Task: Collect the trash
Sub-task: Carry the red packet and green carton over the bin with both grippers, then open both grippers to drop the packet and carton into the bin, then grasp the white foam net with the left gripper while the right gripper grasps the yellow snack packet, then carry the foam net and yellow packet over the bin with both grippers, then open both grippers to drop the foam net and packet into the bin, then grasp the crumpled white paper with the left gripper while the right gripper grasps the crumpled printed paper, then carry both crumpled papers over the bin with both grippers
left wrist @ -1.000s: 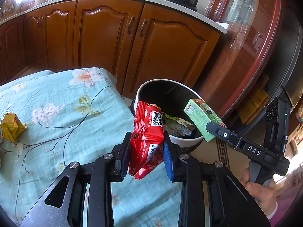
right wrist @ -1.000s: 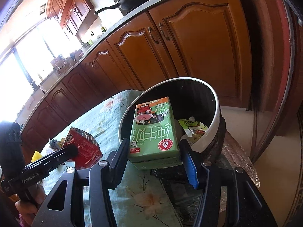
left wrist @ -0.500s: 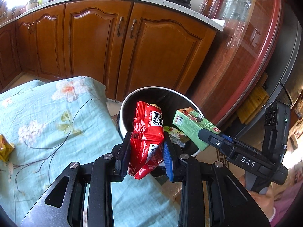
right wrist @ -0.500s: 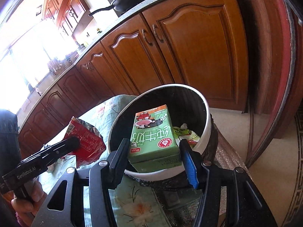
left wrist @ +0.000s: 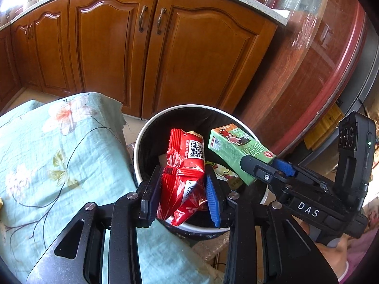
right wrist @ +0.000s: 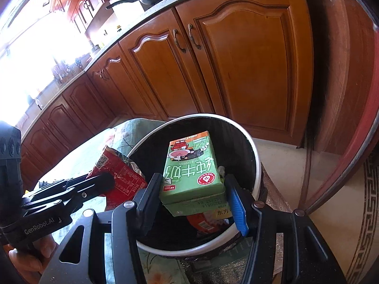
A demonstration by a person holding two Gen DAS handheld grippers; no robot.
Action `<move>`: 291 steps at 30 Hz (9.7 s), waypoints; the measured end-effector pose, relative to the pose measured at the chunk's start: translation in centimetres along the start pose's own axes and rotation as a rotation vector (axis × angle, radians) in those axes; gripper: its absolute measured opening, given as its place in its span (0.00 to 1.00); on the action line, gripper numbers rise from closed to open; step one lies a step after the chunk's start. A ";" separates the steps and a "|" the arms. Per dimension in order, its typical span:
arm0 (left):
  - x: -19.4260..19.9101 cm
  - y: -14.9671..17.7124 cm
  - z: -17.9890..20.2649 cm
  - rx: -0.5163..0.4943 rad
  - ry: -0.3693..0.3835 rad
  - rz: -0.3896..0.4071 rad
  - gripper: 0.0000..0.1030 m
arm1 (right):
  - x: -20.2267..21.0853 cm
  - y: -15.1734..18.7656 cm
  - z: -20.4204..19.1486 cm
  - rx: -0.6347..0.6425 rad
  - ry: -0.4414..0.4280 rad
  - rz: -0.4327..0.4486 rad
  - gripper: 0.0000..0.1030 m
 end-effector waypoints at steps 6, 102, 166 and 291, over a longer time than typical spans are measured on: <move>-0.4 0.2 0.0 0.003 -0.008 -0.011 0.47 | -0.6 -0.3 0.5 -0.001 0.017 -0.012 0.59; 14.3 8.1 -17.2 0.273 -0.036 0.201 0.18 | -1.0 6.0 -21.1 0.095 -0.369 -0.054 0.26; 2.1 3.6 1.1 0.017 0.116 0.013 0.18 | 2.1 2.2 -0.4 -0.111 -0.120 0.035 0.26; 11.7 10.0 -6.6 0.081 -0.091 0.128 0.33 | 5.5 7.1 -10.7 0.077 -0.211 0.013 0.15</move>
Point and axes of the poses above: each gripper's, at about its wrist camera, not at the fingertips, and x roughly against the way its jaws point, z to its right, y to its underside, the point moved 10 cm from there along -x, roughly the way its jaws point, and after that the axes turned 3 degrees about y, right-handed, at the moved point
